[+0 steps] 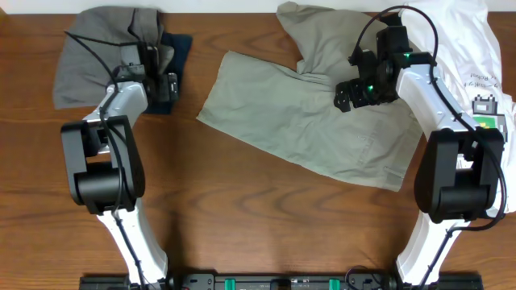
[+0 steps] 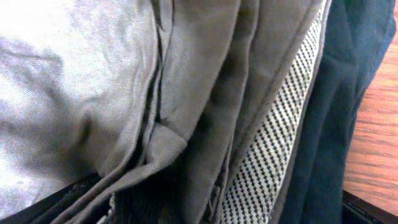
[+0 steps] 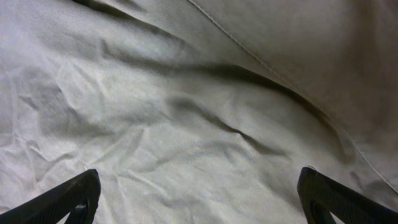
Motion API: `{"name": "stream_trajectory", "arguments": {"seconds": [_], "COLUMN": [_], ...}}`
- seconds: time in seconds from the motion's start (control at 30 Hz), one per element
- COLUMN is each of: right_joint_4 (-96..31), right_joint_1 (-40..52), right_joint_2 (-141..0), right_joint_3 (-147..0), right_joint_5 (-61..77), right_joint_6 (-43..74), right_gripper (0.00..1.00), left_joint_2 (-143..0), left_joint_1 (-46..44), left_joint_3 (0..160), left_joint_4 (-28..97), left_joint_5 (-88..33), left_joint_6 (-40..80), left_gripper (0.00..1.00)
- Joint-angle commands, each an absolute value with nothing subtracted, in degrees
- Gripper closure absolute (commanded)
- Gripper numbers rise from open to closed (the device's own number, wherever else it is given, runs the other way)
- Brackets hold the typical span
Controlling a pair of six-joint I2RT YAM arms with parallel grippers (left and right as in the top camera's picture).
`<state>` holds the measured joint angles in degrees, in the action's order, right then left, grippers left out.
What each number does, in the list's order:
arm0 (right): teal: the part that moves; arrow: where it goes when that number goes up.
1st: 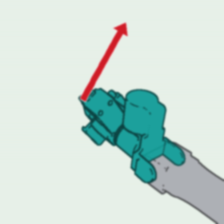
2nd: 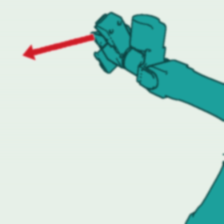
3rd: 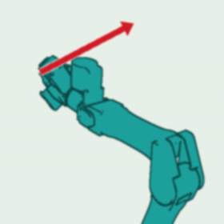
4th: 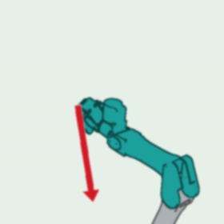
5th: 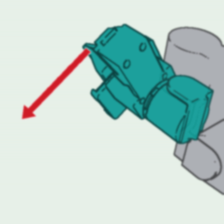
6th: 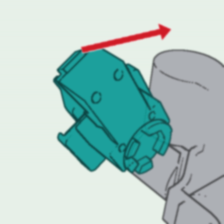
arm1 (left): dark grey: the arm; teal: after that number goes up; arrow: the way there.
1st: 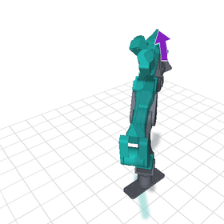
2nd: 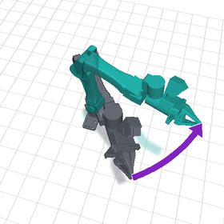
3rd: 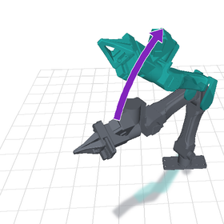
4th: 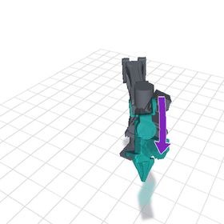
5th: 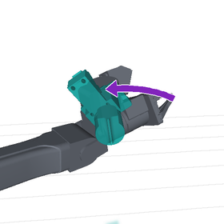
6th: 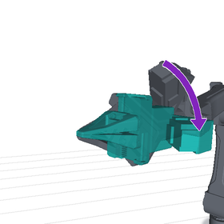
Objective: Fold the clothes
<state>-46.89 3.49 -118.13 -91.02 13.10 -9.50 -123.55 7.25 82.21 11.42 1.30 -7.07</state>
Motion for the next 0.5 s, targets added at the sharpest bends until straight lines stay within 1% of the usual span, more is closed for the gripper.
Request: {"name": "stream_trajectory", "arguments": {"seconds": [0.0,0.23,0.33,0.47], "right_joint_4": [-46.8,-47.0,-47.4,-47.1], "right_joint_1": [3.8,3.8,3.8,3.8], "right_joint_2": [-117.3,-117.3,-116.5,-113.4], "right_joint_3": [-91.8,-91.8,-91.8,-91.9], "right_joint_5": [13.6,14.0,14.0,14.0], "right_joint_6": [-9.9,-9.8,-9.9,-9.7], "right_gripper": [0.01,0.01,0.01,0.01], "left_joint_2": [-128.1,-127.3,-124.5,-116.5], "left_joint_1": [9.2,9.2,8.9,8.5], "left_joint_3": [80.5,80.6,80.6,80.6], "left_joint_4": [12.7,13.3,15.6,19.3], "left_joint_5": [2.7,7.4,7.6,7.5], "left_joint_6": [-4.2,-2.4,-2.5,-2.5], "left_gripper": [0.02,0.02,0.02,0.02]}}
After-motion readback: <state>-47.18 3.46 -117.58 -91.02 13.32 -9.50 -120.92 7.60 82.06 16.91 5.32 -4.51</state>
